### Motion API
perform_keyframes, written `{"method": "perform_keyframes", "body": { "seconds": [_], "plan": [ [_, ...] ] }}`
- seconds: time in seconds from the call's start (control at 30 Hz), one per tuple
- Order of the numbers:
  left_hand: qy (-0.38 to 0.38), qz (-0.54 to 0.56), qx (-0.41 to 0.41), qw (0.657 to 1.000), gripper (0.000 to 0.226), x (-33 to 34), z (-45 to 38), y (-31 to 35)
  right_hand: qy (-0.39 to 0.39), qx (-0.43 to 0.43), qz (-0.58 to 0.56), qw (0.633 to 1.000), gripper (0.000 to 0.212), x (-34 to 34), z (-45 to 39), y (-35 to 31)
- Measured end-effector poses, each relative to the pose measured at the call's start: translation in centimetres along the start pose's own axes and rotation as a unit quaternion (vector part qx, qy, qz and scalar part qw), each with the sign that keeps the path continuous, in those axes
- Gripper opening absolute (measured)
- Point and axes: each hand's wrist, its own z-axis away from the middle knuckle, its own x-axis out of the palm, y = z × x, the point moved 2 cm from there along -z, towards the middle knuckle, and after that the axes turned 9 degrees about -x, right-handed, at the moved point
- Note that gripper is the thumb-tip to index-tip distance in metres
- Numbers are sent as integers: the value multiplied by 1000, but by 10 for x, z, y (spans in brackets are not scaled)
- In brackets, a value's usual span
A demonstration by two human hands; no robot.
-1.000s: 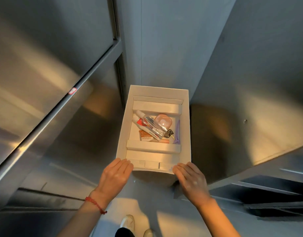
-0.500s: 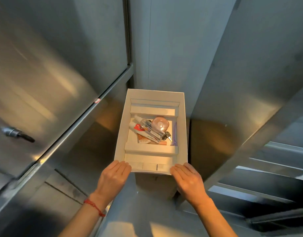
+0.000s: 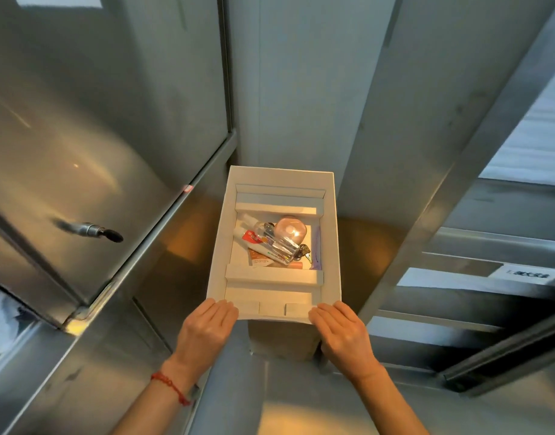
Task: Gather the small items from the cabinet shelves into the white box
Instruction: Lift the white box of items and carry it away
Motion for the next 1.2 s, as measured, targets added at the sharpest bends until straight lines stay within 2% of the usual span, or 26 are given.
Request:
{"method": "perform_keyframes", "body": {
  "seconds": [0.23, 0.43, 0.5, 0.57, 0.63, 0.73, 0.8, 0.87, 0.9, 0.97, 1.0, 1.2],
  "plan": [
    [35, 0, 26, 999, 46, -25, 19, 13, -11, 20, 11, 1000, 29, -33, 10, -30],
    [37, 11, 37, 999, 47, -41, 36, 21, -8, 23, 24, 999, 29, -61, 15, -52],
    [48, 4, 40, 998, 39, -46, 38, 25, -9, 27, 30, 999, 30, -71, 15, -58],
    [88, 10, 57, 994, 9, -51, 44, 28, -9, 31, 31, 999, 30, -80, 18, -64],
    [99, 25, 68, 992, 23, -56, 49, 32, -8, 31, 33, 999, 30, -87, 21, -69],
    [118, 15, 77, 990, 5, -66, 50, 39, -4, 27, 33, 999, 30, -95, 26, -72],
    [128, 11, 78, 989, 17, -69, 52, 45, 2, 28, 35, 999, 28, -102, 30, -72],
    [134, 6, 82, 988, 11, -76, 54, 55, 8, 28, 37, 999, 23, -110, 35, -72],
    [143, 6, 82, 986, 16, -77, 57, 60, 13, 26, 40, 999, 19, -115, 38, -73],
    [156, 7, 95, 983, 54, -82, 60, 64, 19, 21, 46, 999, 14, -121, 41, -75],
    [158, 7, 98, 983, 65, -87, 61, 68, 20, 19, 47, 999, 14, -125, 43, -77],
    [152, -7, 103, 983, 71, -108, 77, 99, 35, 10, 67, 997, 8, -156, 63, -90]
  ]
}}
